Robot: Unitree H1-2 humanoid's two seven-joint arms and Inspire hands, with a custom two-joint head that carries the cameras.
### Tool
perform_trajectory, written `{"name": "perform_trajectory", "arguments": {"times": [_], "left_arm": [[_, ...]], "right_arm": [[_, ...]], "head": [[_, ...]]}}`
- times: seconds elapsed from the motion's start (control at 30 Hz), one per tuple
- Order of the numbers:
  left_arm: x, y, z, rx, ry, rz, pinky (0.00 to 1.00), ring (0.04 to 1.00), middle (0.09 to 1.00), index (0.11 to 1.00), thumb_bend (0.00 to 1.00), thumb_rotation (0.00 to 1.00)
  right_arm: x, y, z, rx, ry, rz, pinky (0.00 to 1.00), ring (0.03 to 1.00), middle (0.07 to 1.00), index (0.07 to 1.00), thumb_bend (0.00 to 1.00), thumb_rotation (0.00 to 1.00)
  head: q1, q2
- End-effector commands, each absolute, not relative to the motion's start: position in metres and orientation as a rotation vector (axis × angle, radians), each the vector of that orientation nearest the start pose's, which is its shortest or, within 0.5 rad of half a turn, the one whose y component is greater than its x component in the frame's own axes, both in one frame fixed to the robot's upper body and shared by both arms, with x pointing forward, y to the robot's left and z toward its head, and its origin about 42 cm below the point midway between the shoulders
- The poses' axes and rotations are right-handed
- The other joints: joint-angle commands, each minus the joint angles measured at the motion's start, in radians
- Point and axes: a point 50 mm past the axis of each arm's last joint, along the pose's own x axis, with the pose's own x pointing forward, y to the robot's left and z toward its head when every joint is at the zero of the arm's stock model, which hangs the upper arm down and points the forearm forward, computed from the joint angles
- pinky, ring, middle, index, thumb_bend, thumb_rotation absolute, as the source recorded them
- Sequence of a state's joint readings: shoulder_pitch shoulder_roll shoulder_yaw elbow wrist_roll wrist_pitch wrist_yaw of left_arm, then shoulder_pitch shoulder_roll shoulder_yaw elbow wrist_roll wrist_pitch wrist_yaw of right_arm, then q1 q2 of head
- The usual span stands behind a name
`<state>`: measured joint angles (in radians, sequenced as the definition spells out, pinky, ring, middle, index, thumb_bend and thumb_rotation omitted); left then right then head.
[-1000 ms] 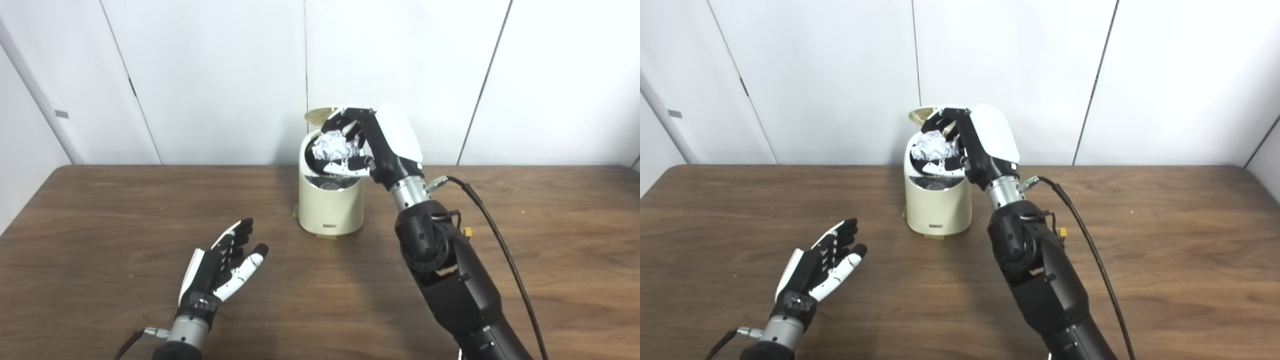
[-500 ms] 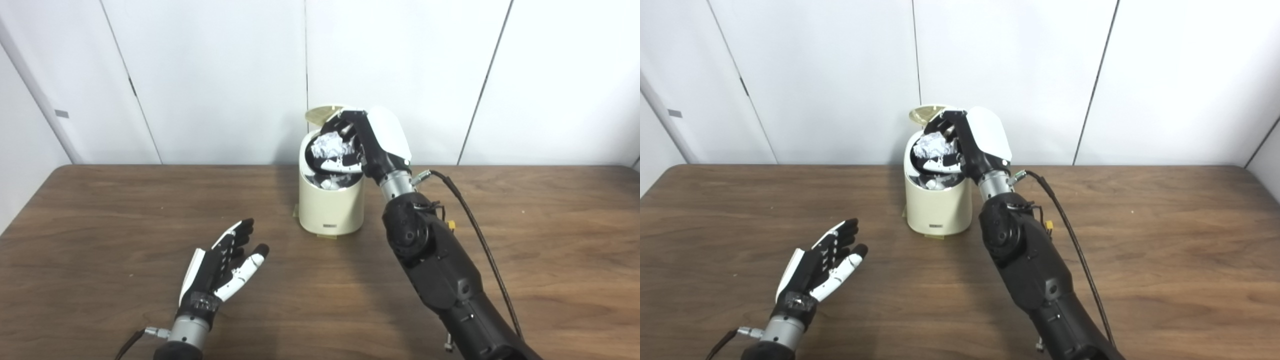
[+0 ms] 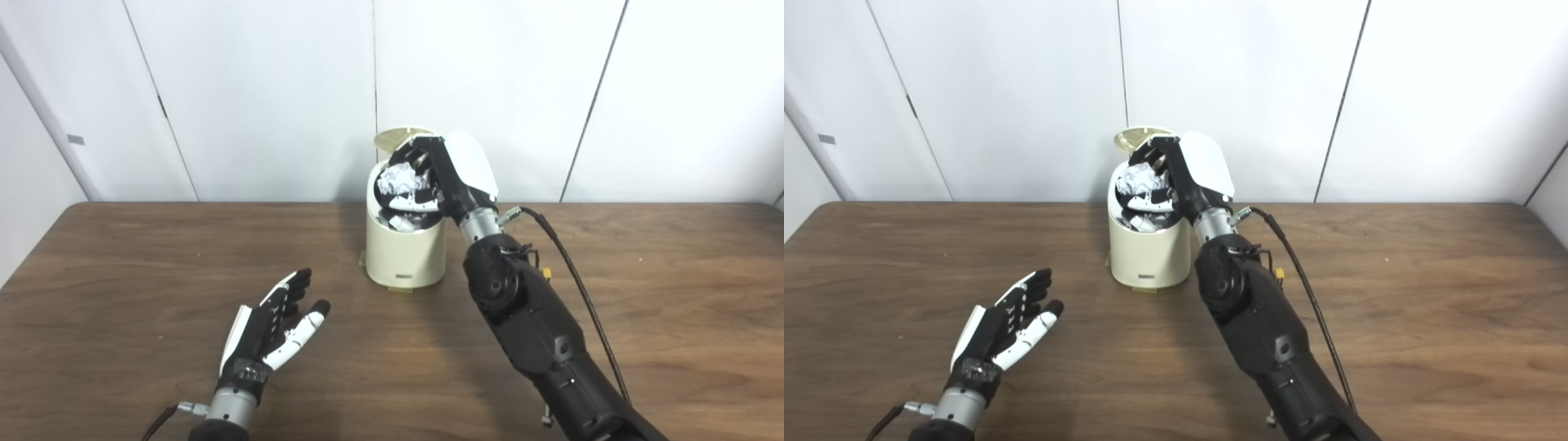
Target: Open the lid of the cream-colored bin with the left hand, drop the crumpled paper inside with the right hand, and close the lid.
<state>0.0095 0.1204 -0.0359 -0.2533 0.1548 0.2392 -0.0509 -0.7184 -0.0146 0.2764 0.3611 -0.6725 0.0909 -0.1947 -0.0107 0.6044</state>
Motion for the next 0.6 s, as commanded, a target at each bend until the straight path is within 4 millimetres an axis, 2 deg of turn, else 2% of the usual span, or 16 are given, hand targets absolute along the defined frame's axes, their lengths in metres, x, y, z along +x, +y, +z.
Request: {"name": "perform_trajectory", "arguments": {"times": [0.0, 0.07, 0.13, 0.2, 0.23, 0.27, 0.3, 0.33, 0.47, 0.5, 0.57], "left_arm": [[0.2802, 0.2323, 0.1639, 0.264, -0.080, -0.046, 0.93, 0.914, 0.906, 0.928, 0.63, 0.54], [0.2802, 0.2313, 0.1643, 0.260, -0.079, -0.047, 0.92, 0.915, 0.910, 0.931, 0.62, 0.53], [0.2804, 0.2305, 0.1646, 0.258, -0.081, -0.042, 0.91, 0.910, 0.907, 0.927, 0.62, 0.52], [0.2809, 0.2303, 0.1643, 0.252, -0.086, -0.036, 0.90, 0.916, 0.910, 0.926, 0.61, 0.51], [0.2815, 0.2304, 0.1638, 0.243, -0.090, -0.033, 0.90, 0.916, 0.907, 0.920, 0.61, 0.49], [0.2819, 0.2306, 0.1634, 0.236, -0.093, -0.031, 0.90, 0.919, 0.907, 0.920, 0.61, 0.48], [0.2823, 0.2312, 0.1632, 0.238, -0.094, -0.030, 0.91, 0.920, 0.908, 0.919, 0.61, 0.47], [0.2825, 0.2317, 0.1632, 0.240, -0.095, -0.030, 0.91, 0.921, 0.907, 0.918, 0.61, 0.48], [0.2813, 0.2337, 0.1642, 0.254, -0.090, -0.027, 0.91, 0.923, 0.911, 0.906, 0.62, 0.50], [0.2810, 0.2340, 0.1644, 0.249, -0.088, -0.026, 0.91, 0.925, 0.912, 0.904, 0.63, 0.50], [0.2806, 0.2342, 0.1644, 0.241, -0.087, -0.025, 0.92, 0.929, 0.911, 0.900, 0.63, 0.49]], "right_arm": [[0.4665, -0.0859, 0.2801, -0.830, -0.492, 0.066, 0.35, 0.400, 0.515, 0.536, 0.50, 0.00], [0.4654, -0.0870, 0.2807, -0.867, -0.469, 0.070, 0.37, 0.409, 0.529, 0.516, 0.51, 0.00], [0.4639, -0.0874, 0.2815, -0.898, -0.445, 0.075, 0.36, 0.476, 0.599, 0.498, 0.52, 0.11], [0.4630, -0.0878, 0.2814, -0.911, -0.428, 0.085, 0.21, 0.313, 0.439, 0.495, 0.52, 0.13], [0.4628, -0.0881, 0.2808, -0.916, -0.417, 0.095, 0.18, 0.297, 0.422, 0.495, 0.52, 0.14], [0.4627, -0.0884, 0.2805, -0.919, -0.410, 0.103, 0.20, 0.317, 0.441, 0.573, 0.71, 0.17], [0.4627, -0.0887, 0.2799, -0.925, -0.402, 0.114, 0.20, 0.328, 0.451, 0.613, 0.80, 0.18], [0.4627, -0.0889, 0.2796, -0.929, -0.398, 0.120, 0.26, 0.397, 0.511, 0.640, 0.86, 0.20], [0.4619, -0.0901, 0.2797, -0.954, -0.378, 0.143, 0.38, 0.512, 0.622, 0.681, 0.94, 0.25], [0.4616, -0.0906, 0.2798, -0.959, -0.376, 0.146, 0.38, 0.516, 0.628, 0.686, 0.94, 0.25], [0.4612, -0.0912, 0.2800, -0.965, -0.377, 0.149, 0.32, 0.449, 0.571, 0.697, 0.94, 0.25]], "head": [[-0.001, 0.001], [-0.001, 0.005], [-0.003, 0.004], [-0.002, 0.003], [-0.005, 0.001], [-0.005, 0.001], [-0.007, 0.001], [-0.007, 0.001], [-0.010, 0.003], [-0.010, 0.003], [-0.010, 0.003]]}}
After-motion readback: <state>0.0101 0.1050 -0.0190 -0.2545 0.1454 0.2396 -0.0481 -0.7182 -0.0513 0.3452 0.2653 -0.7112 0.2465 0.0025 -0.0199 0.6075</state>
